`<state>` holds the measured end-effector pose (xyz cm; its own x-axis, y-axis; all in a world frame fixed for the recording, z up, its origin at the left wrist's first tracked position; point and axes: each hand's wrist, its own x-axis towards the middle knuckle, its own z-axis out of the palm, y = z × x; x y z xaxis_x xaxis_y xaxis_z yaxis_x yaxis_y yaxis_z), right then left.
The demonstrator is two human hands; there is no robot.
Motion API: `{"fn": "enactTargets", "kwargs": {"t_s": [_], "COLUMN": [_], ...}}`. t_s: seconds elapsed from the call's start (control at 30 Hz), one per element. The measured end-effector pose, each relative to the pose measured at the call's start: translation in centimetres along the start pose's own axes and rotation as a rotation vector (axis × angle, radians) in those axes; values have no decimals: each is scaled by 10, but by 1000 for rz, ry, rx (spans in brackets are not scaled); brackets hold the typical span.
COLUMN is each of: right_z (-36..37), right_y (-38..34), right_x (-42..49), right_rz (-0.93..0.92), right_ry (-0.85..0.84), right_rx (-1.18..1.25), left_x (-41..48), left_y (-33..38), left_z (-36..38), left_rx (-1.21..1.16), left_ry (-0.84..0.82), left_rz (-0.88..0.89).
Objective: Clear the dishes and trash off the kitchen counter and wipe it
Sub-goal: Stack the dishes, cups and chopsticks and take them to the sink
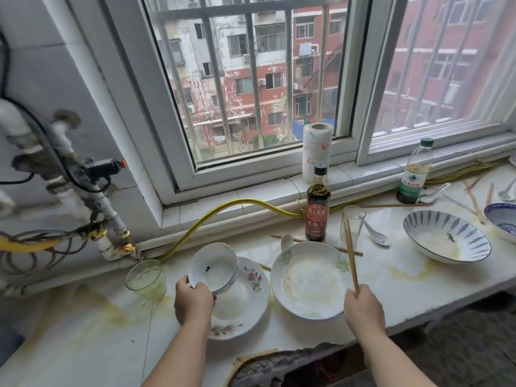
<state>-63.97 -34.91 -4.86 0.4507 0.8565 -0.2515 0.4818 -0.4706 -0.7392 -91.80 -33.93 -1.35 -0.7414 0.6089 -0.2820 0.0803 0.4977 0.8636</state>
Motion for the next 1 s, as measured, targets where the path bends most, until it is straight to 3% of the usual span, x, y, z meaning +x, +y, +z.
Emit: {"fn": "enactTargets", "kwargs": {"t_s": [0.17, 0.47, 0.73, 1.0], "right_z": [31, 99, 118, 111], "right_y": [-36, -86, -81, -79], "right_x": [-17, -44, -52, -54], "right_rz": [-59, -142, -143, -189], "right_ry": [-94, -276, -280, -283], "right_rx": [86, -53, -133, -171], "left_x": [11, 31, 34, 30], "left_y": [16, 11, -5, -10], "left_z": [-28, -49, -37, -25], "left_rx": [-30, 61, 236, 343], "left_ry": [26, -40, -214, -282], "left_rz": [61, 92, 127, 148]}}
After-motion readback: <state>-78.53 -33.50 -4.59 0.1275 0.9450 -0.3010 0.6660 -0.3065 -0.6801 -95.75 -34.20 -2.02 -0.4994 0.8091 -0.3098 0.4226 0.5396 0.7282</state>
